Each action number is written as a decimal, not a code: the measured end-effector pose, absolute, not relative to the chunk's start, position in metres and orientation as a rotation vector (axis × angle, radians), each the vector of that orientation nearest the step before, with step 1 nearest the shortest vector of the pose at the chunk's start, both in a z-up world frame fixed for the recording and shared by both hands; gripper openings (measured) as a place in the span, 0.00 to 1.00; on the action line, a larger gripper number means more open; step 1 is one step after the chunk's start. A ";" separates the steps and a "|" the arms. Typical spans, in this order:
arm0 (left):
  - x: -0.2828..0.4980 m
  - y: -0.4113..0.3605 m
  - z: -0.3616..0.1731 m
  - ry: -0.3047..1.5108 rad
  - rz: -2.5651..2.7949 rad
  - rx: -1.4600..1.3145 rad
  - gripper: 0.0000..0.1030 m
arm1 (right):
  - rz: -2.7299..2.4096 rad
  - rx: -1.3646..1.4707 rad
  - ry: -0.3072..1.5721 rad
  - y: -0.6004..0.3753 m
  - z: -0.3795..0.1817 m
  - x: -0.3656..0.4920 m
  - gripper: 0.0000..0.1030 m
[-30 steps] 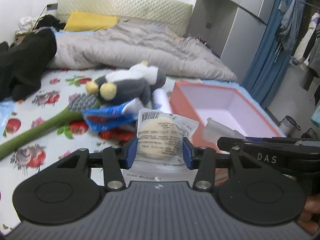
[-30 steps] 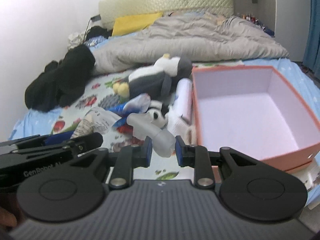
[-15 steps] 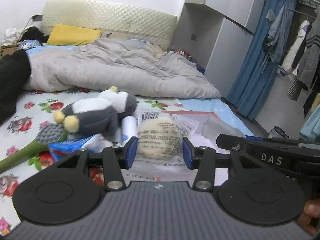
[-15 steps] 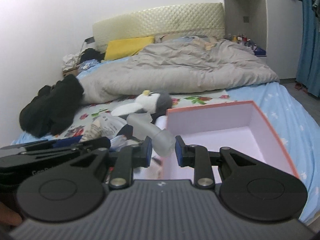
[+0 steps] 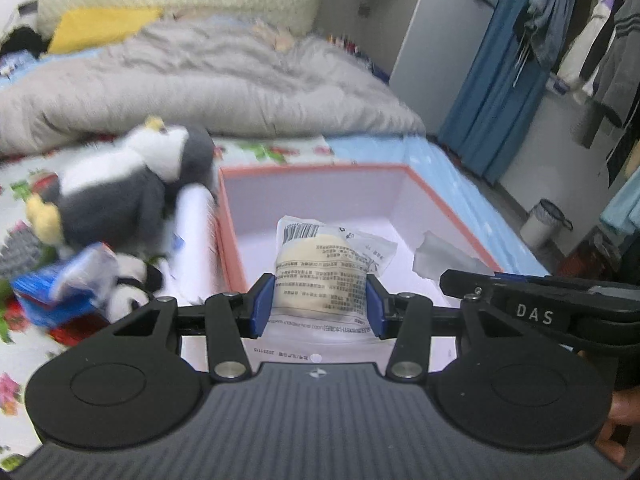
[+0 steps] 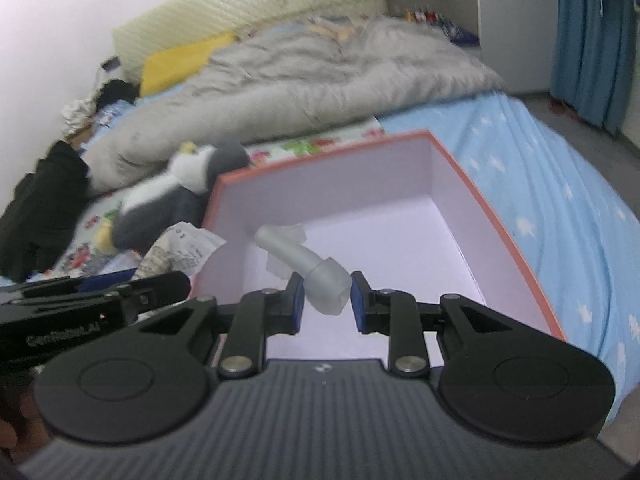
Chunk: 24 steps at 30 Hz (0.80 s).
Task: Organize soft objects
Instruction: 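Carry the bread packet with the left tool into the pink box, then open the left tool to drop the packet and withdraw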
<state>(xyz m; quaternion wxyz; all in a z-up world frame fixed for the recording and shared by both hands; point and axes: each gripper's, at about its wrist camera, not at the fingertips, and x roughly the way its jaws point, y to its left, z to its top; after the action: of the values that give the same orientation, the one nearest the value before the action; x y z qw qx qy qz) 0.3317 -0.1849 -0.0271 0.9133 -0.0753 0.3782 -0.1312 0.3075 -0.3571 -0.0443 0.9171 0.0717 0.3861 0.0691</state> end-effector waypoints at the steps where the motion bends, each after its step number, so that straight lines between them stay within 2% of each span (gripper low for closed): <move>1: 0.338 -0.190 -0.034 0.799 -0.277 -0.156 0.52 | 0.136 0.149 0.811 -0.361 -0.051 0.311 0.28; 13: 0.380 -0.219 -0.095 0.944 -0.328 -0.155 0.53 | 0.069 0.194 0.958 -0.388 -0.113 0.336 0.31; 15: 0.382 -0.218 -0.099 0.953 -0.330 -0.158 0.68 | 0.070 0.213 0.968 -0.390 -0.116 0.338 0.34; 16: 0.381 -0.218 -0.099 0.959 -0.331 -0.162 0.70 | 0.069 0.222 0.973 -0.390 -0.116 0.339 0.38; 17: 0.381 -0.217 -0.099 0.956 -0.330 -0.165 0.71 | 0.066 0.229 0.976 -0.391 -0.116 0.339 0.43; 19: 0.379 -0.216 -0.097 0.946 -0.330 -0.159 0.71 | 0.068 0.233 0.971 -0.391 -0.114 0.338 0.46; 24: 0.368 -0.209 -0.080 0.916 -0.326 -0.156 0.71 | 0.080 0.221 0.931 -0.386 -0.094 0.328 0.46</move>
<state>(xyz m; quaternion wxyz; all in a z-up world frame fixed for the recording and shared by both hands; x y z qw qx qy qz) 0.3680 -0.2095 -0.0795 0.8812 -0.0751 0.4398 -0.1565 0.3283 -0.3855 -0.0942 0.8870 0.1061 0.4478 0.0384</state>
